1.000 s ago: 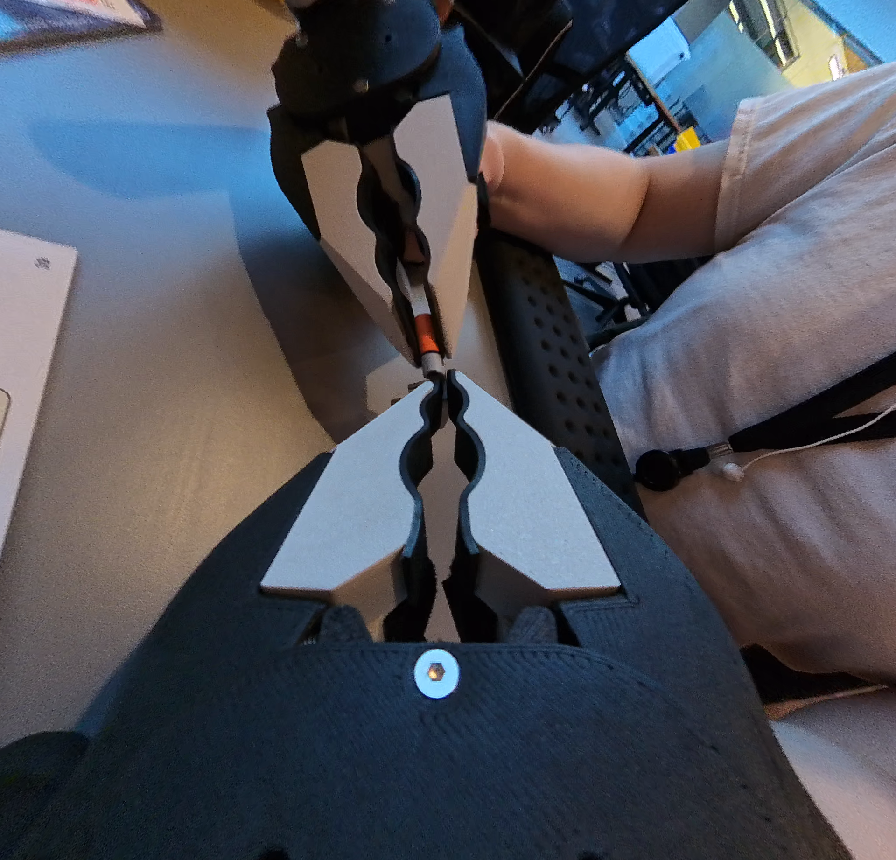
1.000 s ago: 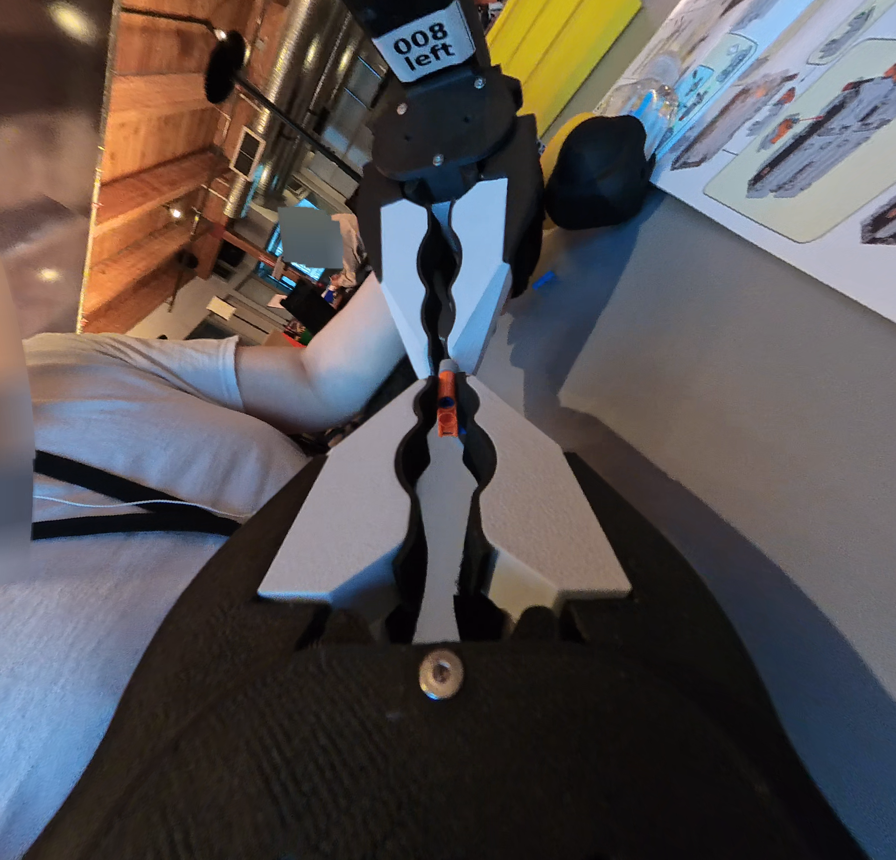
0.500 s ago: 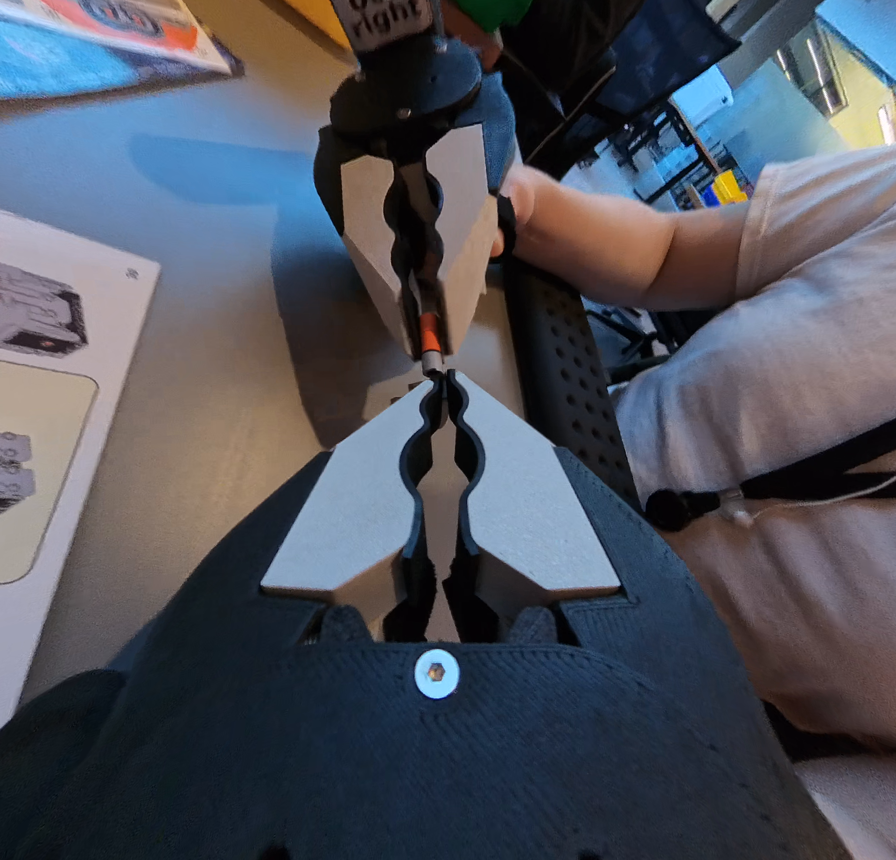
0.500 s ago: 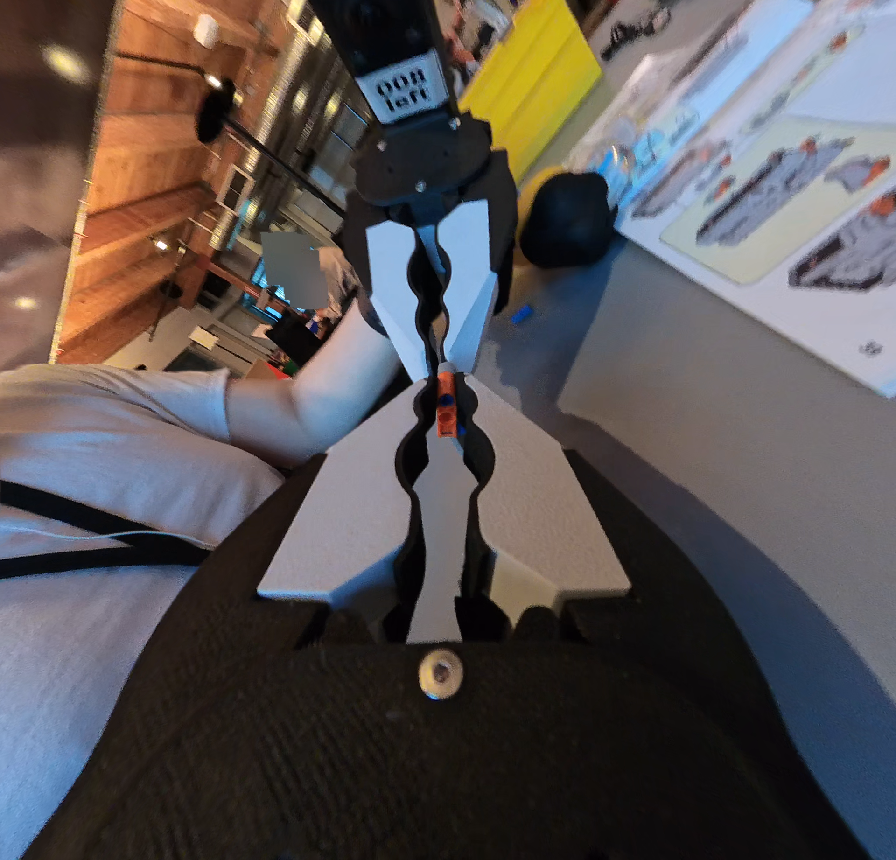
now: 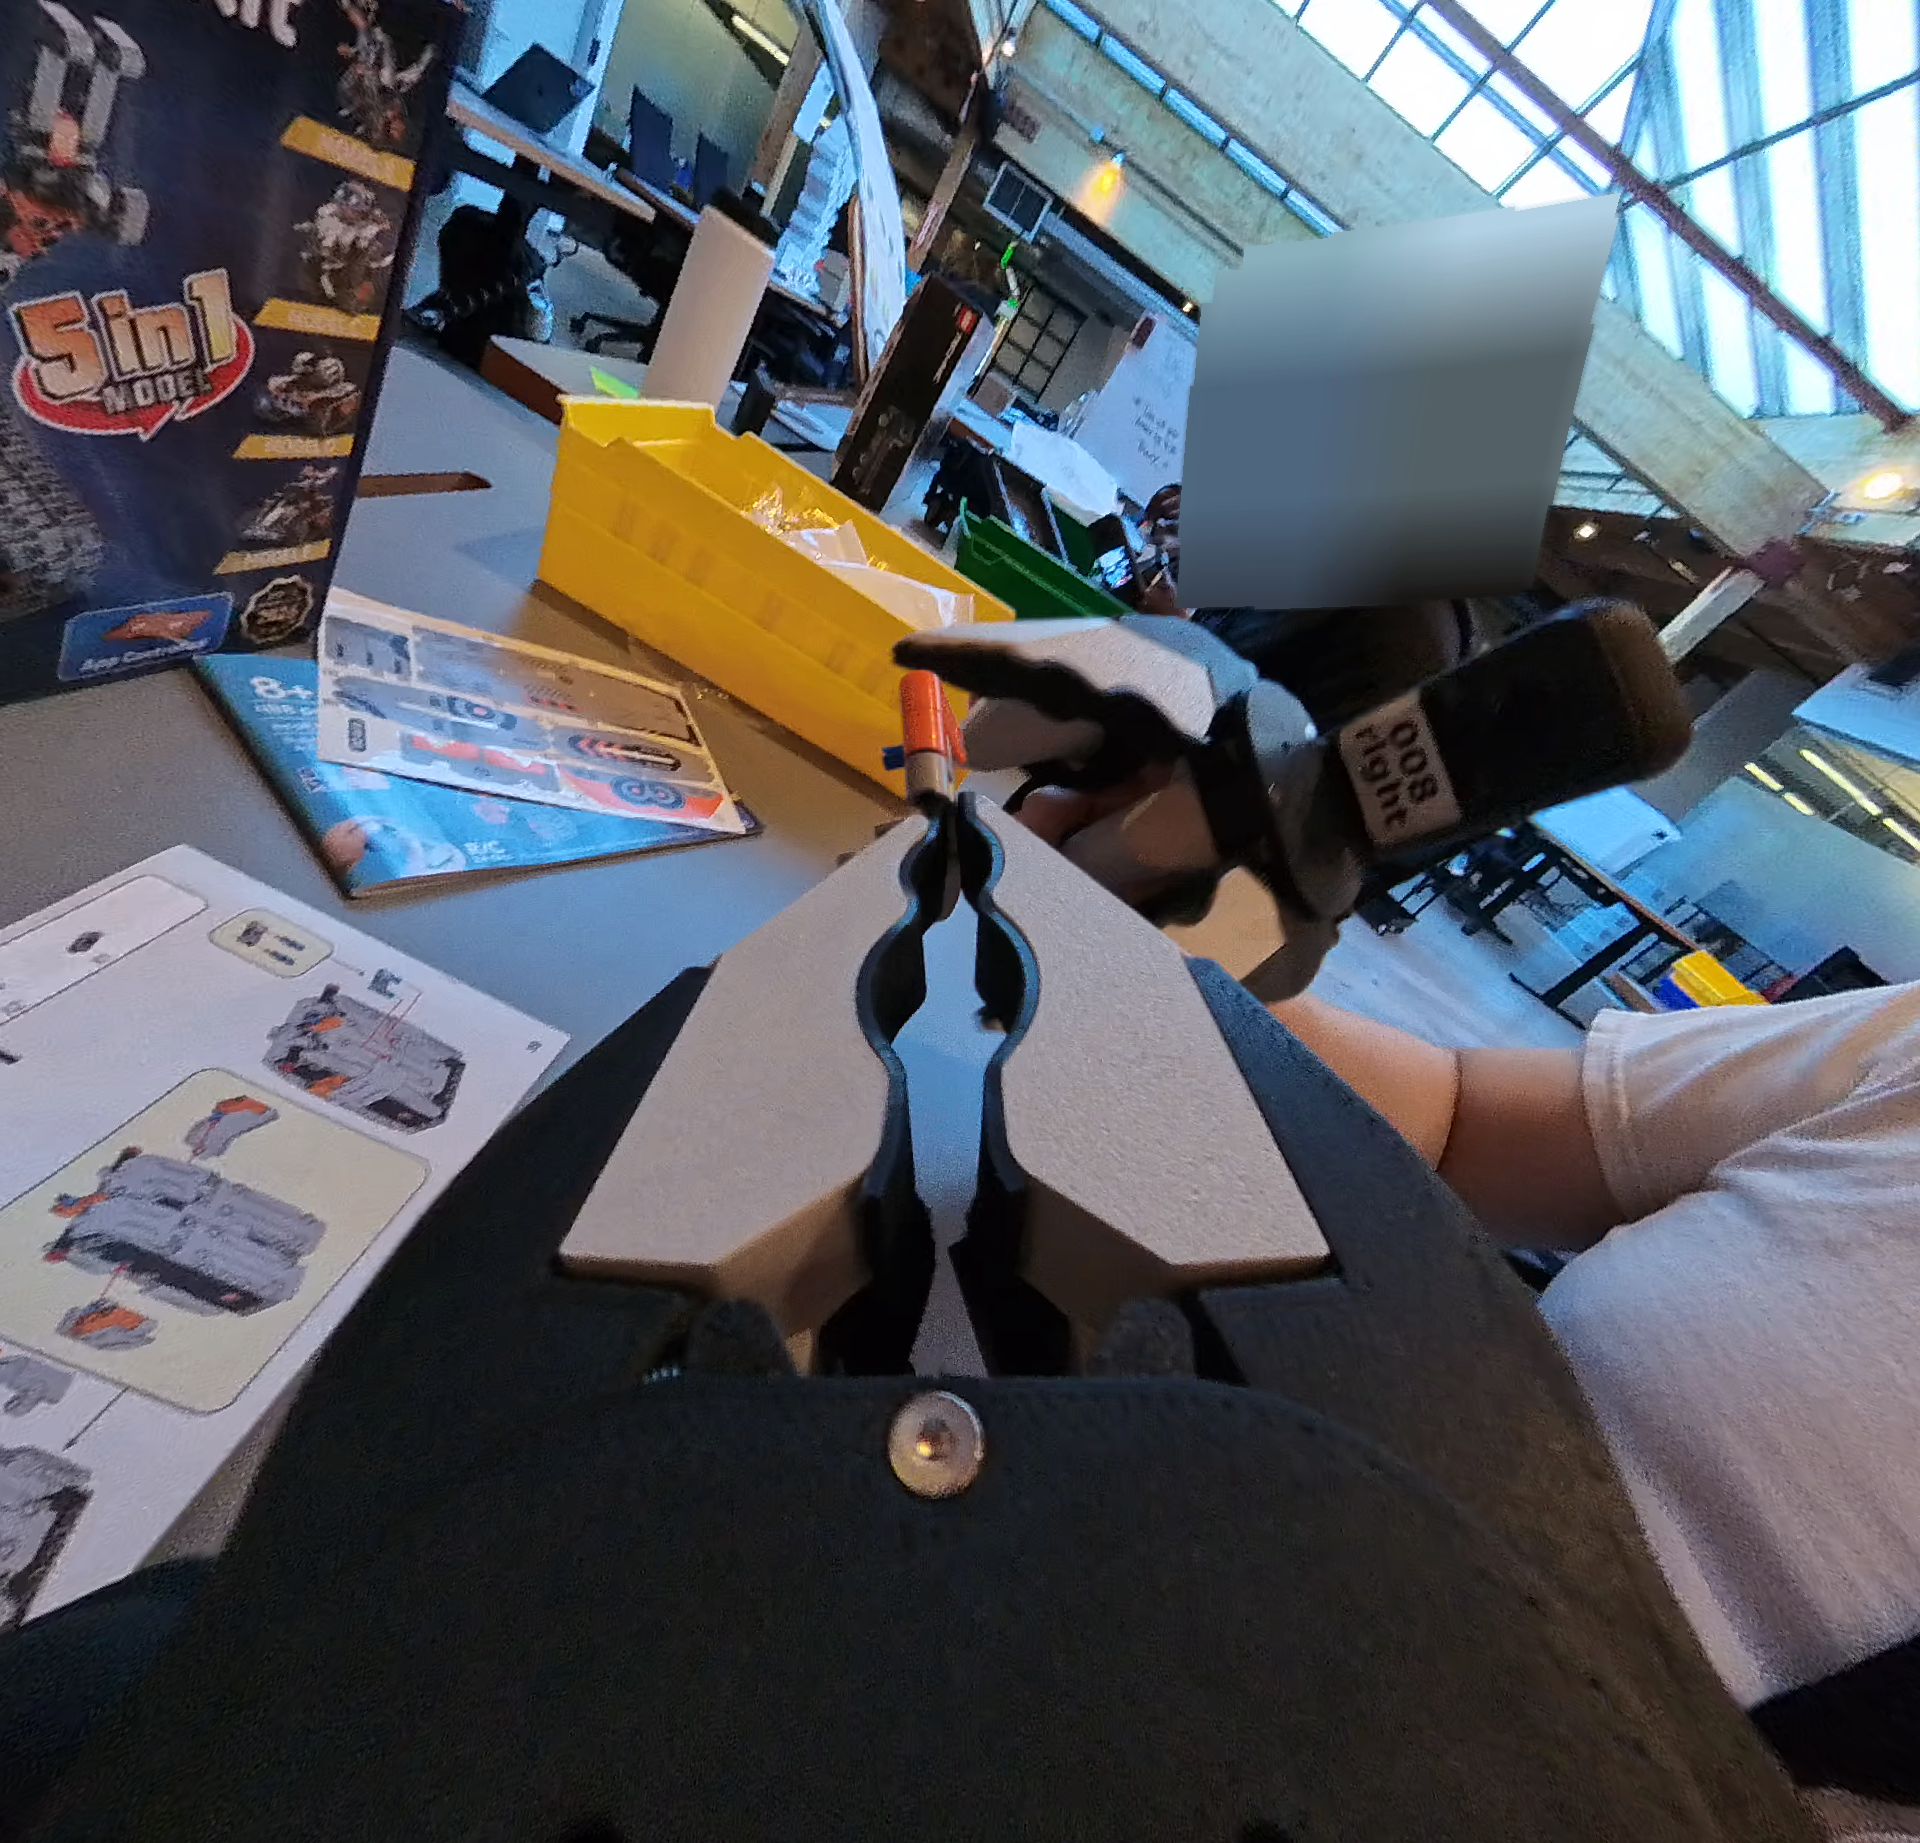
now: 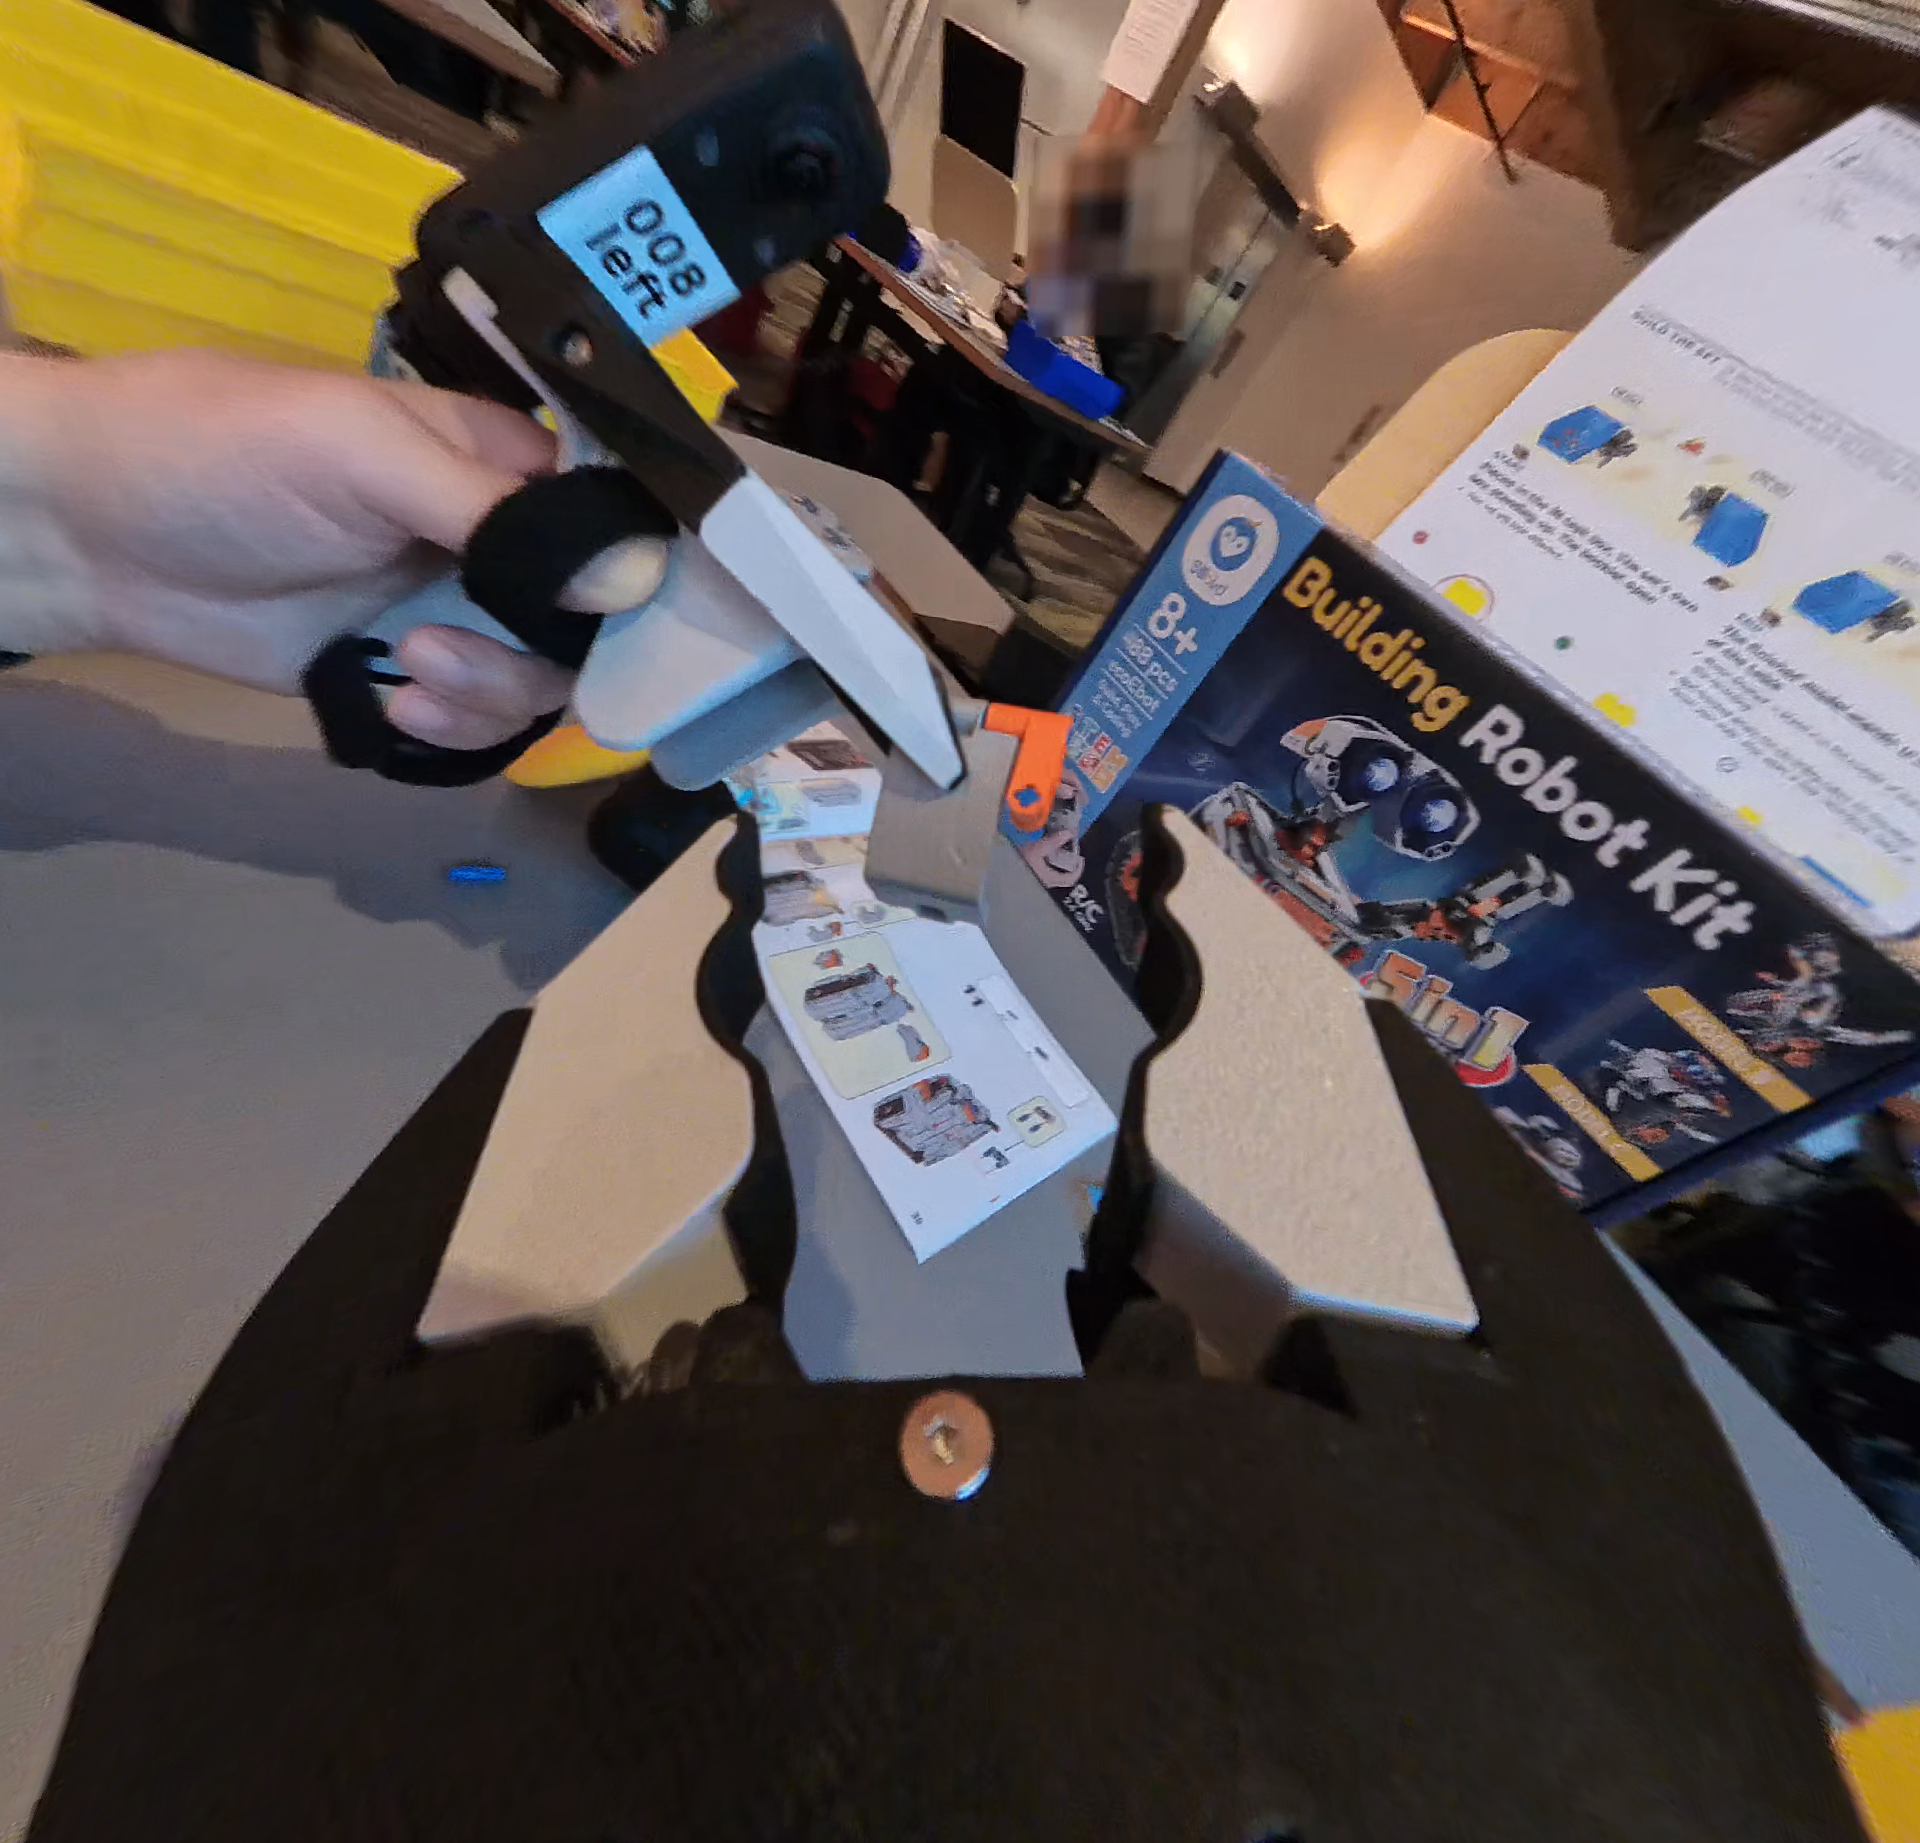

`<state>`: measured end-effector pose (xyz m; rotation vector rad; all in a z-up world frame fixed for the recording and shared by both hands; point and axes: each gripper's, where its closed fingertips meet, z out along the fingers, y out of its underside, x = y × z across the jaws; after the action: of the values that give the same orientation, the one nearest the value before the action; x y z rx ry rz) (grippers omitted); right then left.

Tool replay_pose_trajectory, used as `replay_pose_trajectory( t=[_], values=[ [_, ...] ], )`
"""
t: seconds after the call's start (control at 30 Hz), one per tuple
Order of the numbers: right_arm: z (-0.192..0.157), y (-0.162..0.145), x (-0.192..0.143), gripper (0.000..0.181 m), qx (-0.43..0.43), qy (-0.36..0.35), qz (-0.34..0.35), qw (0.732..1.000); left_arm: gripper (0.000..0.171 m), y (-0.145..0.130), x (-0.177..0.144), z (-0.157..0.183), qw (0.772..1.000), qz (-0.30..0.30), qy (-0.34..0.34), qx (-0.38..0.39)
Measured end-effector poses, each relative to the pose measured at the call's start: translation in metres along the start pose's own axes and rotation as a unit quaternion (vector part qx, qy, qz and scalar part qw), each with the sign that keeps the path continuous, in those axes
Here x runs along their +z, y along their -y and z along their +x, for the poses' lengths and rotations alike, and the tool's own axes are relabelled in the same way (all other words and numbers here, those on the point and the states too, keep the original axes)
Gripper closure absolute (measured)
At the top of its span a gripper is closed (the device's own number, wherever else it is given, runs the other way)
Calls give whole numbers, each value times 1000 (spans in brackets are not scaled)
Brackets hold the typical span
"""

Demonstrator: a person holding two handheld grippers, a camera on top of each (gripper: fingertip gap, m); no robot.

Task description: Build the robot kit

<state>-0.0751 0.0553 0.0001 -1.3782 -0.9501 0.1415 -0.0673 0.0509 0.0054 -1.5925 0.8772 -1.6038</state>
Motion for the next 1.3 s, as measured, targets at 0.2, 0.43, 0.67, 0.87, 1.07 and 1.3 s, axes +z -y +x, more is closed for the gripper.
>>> replay_pose_trajectory(
  t=[0.2, 0.43, 0.67, 0.87, 1.07, 1.3],
  values=[
    [6, 6, 8, 146, -36, -70, -8, 997, 171, -2, 3, 2, 999, 21, -14, -23],
    [1, -5, 3, 146, 3, -44, -1, 999, 163, -12, 4, 4, 997, 0, -57, -61],
    [-6, -14, -2, 146, -18, -14, 0, 1000, 163, -13, -7, -6, 988, -7, -88, -126],
    [-15, -17, -2, 146, -41, 11, -5, 999, 167, -25, -2, -5, 990, -41, -82, -105],
    [-12, -25, 1, 140, -15, 7, -18, 1000, 167, -29, 1, -14, 990, -42, -58, -124],
    [-13, -34, 9, 144, -27, -2, -51, 998, 167, -37, 7, -17, 991, -59, -41, -113]
  ],
)
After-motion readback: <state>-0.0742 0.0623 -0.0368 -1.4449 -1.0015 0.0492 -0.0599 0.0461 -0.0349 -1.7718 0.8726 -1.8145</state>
